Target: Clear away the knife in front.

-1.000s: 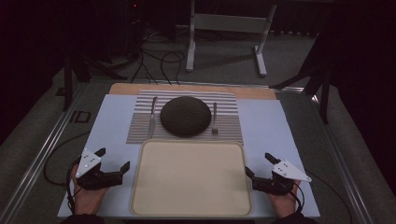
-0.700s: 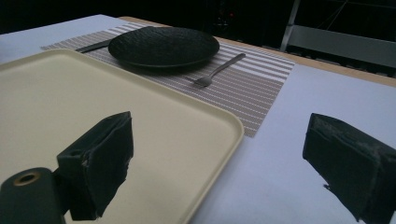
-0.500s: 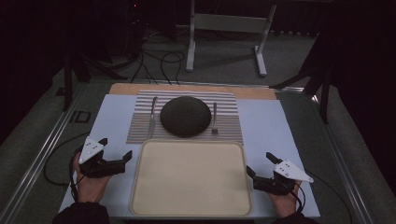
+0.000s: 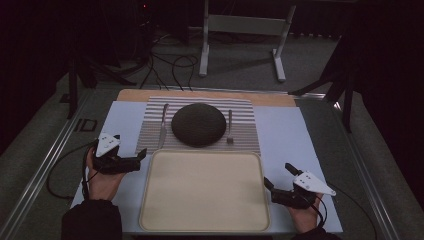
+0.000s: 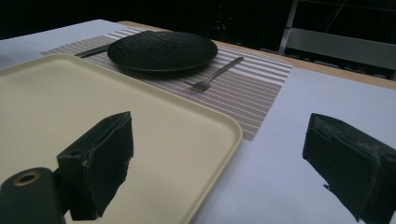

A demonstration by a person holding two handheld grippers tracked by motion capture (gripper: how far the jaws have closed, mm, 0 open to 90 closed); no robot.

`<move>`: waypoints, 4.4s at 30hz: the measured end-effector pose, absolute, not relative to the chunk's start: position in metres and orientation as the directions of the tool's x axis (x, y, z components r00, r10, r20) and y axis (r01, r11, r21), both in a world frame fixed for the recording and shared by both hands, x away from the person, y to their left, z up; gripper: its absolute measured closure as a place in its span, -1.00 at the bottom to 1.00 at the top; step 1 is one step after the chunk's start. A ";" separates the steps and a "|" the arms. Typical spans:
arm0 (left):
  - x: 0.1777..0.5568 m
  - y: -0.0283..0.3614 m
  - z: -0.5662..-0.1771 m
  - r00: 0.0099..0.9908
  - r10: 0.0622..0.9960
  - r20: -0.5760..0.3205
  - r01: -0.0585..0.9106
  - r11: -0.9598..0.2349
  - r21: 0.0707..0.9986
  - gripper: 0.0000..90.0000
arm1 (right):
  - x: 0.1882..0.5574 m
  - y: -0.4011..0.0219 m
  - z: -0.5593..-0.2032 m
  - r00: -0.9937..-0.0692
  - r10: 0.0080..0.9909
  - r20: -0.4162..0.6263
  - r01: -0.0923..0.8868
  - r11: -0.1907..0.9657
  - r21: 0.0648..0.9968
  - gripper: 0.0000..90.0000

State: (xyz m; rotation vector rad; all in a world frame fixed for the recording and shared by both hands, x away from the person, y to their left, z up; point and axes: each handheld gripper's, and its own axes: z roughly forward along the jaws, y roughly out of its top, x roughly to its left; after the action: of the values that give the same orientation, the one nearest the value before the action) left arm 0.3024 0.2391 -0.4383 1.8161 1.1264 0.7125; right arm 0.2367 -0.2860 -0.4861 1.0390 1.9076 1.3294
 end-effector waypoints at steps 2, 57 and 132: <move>0.306 0.239 -0.437 0.428 0.904 0.021 0.417 -0.218 0.882 -1.00 | 0.237 -0.286 -0.486 -0.523 0.852 -0.029 0.266 0.195 0.944 -0.81; 0.391 0.215 -0.434 0.382 0.924 0.011 0.508 -0.220 0.833 -1.00 | 0.236 -0.287 -0.485 -0.516 0.856 -0.021 0.260 0.180 0.949 -0.81; 0.491 0.204 -0.451 0.262 0.961 -0.093 0.625 -0.096 0.775 -1.00 | 0.237 -0.291 -0.485 -0.489 0.872 0.019 0.261 0.126 0.957 -0.83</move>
State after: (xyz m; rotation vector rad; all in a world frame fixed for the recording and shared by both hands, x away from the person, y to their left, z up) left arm 0.4912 0.2043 -0.4506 1.8082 1.4453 0.5862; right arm 0.2374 -0.2908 -0.4845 1.0928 1.8369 1.3791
